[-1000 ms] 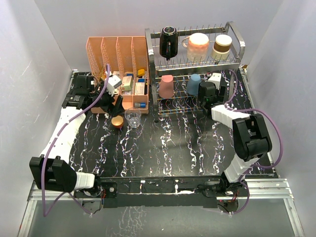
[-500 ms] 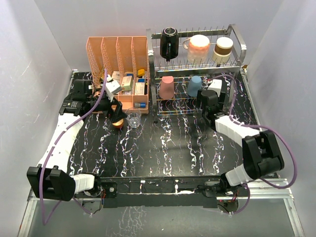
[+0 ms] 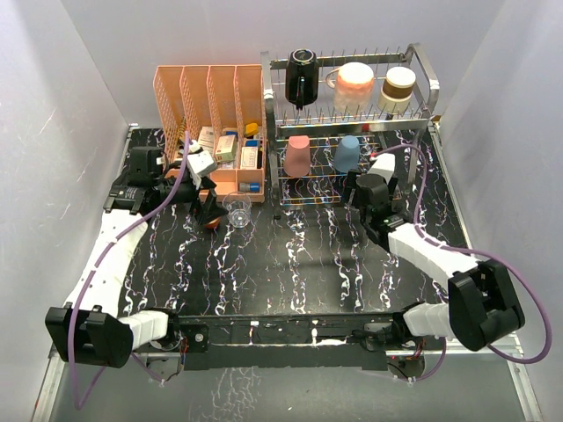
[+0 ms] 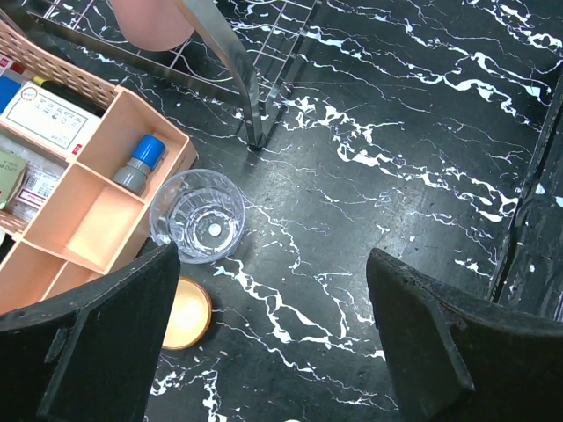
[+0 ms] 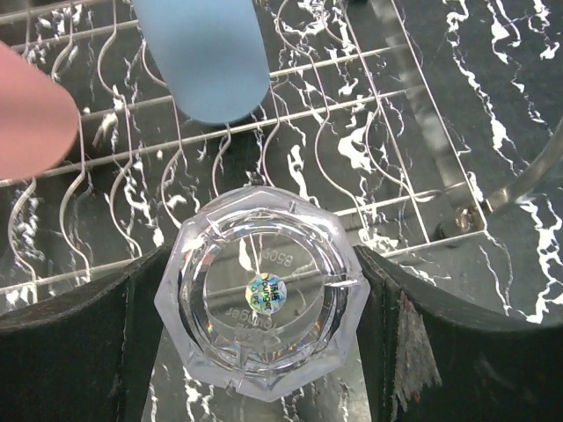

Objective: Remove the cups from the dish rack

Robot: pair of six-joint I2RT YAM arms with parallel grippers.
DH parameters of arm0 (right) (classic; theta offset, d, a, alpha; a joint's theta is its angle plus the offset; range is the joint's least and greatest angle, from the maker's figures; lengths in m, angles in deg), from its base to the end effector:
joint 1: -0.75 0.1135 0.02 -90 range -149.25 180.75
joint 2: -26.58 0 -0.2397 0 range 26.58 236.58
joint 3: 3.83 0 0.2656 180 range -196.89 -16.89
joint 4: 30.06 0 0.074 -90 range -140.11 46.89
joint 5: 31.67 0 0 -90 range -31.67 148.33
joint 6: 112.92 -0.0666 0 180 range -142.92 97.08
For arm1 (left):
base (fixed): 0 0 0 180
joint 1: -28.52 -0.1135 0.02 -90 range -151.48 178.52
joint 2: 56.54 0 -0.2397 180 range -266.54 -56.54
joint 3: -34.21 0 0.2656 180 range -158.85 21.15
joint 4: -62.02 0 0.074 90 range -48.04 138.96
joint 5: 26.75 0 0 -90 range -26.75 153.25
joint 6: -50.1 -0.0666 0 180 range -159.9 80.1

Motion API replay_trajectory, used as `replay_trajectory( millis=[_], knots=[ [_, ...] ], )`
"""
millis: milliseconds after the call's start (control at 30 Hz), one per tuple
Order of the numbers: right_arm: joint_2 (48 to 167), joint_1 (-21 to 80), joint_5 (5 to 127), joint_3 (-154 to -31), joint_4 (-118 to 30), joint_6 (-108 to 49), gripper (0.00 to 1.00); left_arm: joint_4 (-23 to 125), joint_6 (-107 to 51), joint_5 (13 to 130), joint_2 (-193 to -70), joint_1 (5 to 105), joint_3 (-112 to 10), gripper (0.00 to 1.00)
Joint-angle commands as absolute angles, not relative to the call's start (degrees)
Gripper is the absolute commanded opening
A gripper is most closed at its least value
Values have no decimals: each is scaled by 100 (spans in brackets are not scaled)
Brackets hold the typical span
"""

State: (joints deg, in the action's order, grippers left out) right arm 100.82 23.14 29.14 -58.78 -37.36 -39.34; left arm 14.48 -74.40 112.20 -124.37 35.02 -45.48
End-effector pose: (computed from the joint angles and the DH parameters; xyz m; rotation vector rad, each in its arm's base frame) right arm 0.3117 0.0933 0.1973 0.2115 1.9617 -0.0786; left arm 0.2776 -0.0822 0.3214 1.1180 1.6798 -0.6240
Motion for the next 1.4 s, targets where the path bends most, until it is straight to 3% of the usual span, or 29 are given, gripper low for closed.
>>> replay_trajectory(
  millis=[0,400,600,1033,1367],
  knots=[
    [9582,2549,3008,-5608,-3880,-4407,46,1323,-7749,11510,-12212,3511,-4505,85],
    [8368,3474,3084,-5498,-4742,-5296,46,1941,-7548,11835,-11840,3508,-3871,84],
    [8532,4347,3776,-6048,-5124,-6634,44,2257,-7926,11613,-11604,3621,-3435,84],
    [9534,4610,6649,-6042,-2662,-9682,42,2978,-8876,10970,-10550,4812,-2425,77],
    [10073,4619,7436,-5916,-1505,-10879,39,3218,-8463,11006,-10569,4915,-2515,58]
  ],
)
